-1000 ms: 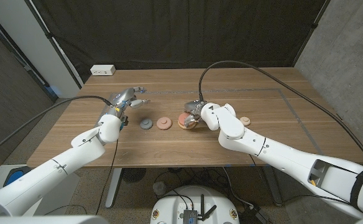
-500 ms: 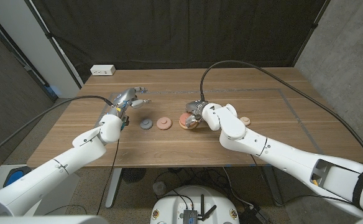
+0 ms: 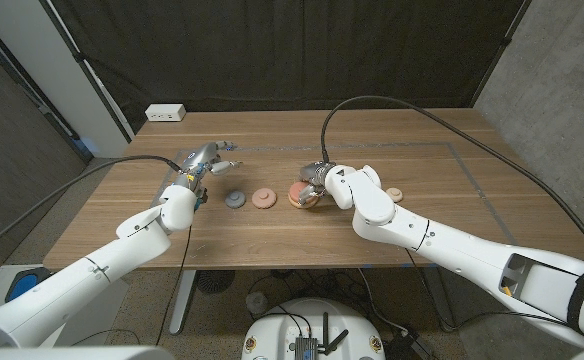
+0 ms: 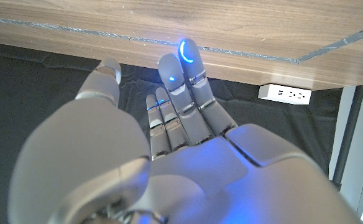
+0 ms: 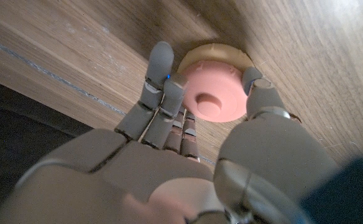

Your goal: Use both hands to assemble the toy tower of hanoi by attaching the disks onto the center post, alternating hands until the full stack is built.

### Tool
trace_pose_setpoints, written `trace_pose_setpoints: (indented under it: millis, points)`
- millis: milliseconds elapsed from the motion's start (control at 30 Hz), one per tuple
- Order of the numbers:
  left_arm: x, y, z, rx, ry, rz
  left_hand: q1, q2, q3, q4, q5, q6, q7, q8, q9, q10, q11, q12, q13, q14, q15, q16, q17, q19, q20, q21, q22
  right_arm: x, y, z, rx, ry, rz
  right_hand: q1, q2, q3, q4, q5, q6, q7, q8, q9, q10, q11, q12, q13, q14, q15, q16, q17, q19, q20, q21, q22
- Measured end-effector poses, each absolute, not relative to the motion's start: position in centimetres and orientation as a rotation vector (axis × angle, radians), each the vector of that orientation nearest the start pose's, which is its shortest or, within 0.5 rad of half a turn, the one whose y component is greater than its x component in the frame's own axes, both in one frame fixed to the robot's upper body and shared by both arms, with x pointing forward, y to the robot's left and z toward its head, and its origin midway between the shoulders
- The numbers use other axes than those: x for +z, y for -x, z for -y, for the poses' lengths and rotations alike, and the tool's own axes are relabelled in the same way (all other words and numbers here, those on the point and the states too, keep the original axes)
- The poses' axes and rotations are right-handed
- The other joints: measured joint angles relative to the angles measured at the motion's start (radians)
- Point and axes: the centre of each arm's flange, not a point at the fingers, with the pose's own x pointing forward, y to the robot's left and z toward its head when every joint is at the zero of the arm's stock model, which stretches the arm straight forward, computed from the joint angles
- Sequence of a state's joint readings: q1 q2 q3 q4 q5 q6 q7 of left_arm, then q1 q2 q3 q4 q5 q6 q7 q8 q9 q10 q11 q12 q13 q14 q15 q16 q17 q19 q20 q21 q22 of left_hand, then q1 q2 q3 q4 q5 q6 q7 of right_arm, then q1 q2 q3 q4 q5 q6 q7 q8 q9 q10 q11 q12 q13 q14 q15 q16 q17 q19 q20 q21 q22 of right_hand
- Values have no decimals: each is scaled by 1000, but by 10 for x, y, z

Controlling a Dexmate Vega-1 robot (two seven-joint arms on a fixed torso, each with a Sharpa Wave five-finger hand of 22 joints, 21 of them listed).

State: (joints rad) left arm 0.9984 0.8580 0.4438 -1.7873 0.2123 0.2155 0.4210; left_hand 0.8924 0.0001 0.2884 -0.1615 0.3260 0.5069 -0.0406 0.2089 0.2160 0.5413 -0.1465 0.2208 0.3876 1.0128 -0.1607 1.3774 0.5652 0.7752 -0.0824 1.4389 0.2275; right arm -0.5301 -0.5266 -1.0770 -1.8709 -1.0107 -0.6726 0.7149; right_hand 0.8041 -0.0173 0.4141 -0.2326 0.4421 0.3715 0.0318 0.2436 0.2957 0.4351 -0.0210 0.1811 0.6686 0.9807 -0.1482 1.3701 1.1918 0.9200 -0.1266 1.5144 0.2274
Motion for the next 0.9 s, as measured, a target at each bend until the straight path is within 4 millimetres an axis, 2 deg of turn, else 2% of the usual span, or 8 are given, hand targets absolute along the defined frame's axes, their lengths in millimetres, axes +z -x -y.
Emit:
trace_pose_setpoints:
  millis: [33, 67, 100, 233, 300, 433, 567, 900]
  points:
    - [-17, -579, -308, 285, -1025, 612, 0, 0, 0, 0, 0, 0, 0, 0, 0, 0, 0, 0, 0, 0, 0, 0, 0, 0, 0, 4, 0, -30, -574, 38, 270, 1812, 220, -6, -6, -2, 4, -1, 0, 0, 0, 0, -1, -1, 0, -2, 0, 0, -5, 1, 0, 0, 0, 0]
    - [-17, -579, -309, 285, -1024, 612, 0, 0, 0, 0, 0, 0, 0, 0, 0, 0, 0, 0, 0, 0, 0, 0, 0, 0, 0, 4, 0, -30, -574, 38, 270, 1813, 219, -9, -9, 30, 36, -6, 0, 0, -5, 0, -5, -5, -1, -2, 0, 0, -9, 1, -4, -4, 0, -2]
    - [-17, -579, -309, 285, -1024, 612, 0, 0, 0, 0, 0, 0, 0, 0, 0, 0, 0, 0, 0, 0, 0, 0, 0, -2, -2, 4, 0, -30, -573, 38, 271, 1813, 217, -9, -10, 33, 41, -9, 0, 0, -8, 0, -7, -7, -1, -2, -3, 3, -13, 1, -7, 0, 0, -4]
    - [-17, -578, -309, 286, -1024, 613, 0, 0, 0, 0, 0, 0, 0, 0, 0, 0, 0, 0, 0, 0, 0, 0, 0, -2, -2, 4, -5, -29, -572, 38, 270, 1818, 215, -13, -13, 33, 41, -19, -12, -12, -19, 0, -18, -18, -1, -10, -29, 14, -41, -13, -25, 3, -12, -13]
    - [-17, -578, -309, 287, -1024, 614, 0, 0, 0, 0, 0, 0, 0, 0, 0, 0, 0, 0, 0, 0, 0, 0, 0, -2, -2, 7, -5, -29, -572, 38, 270, 1819, 216, -11, -28, 57, 65, -25, -22, -22, -26, 0, -25, -25, -4, -12, -41, 13, -56, -22, -29, 7, -15, -16]
    - [-16, -578, -309, 289, -1022, 617, 0, 0, 0, 0, 0, 0, 0, 0, 0, 0, 0, 0, 0, 0, 0, 0, 0, -2, -2, 7, -5, -27, -571, 38, 271, 1820, 213, -14, -36, 61, 73, -35, -40, -31, -35, 0, -47, -23, -5, -16, -55, 19, -73, -30, -46, 10, -20, -19]
    - [-16, -577, -309, 291, -1022, 619, 0, 0, 0, 0, 0, 0, 0, 0, 0, 0, 0, 0, 0, 0, 0, 0, 0, -2, -2, 10, -5, -27, -570, 39, 273, 1823, 207, -22, -43, 64, 79, -40, -67, -15, -42, 2, -75, -10, -4, -20, -68, 21, -91, -43, -53, 11, -24, -22]
    - [-15, -575, -309, 293, -1021, 624, 0, 0, 4, 4, 0, 0, 0, 0, 0, 6, -3, 0, 0, 0, 0, 0, 0, -2, -2, 15, -9, -26, -568, 41, 274, 1832, 195, -38, -59, 34, 77, -70, -122, 4, -42, 5, -144, 21, -4, -33, -84, 27, -117, -75, -77, 20, -28, -27]
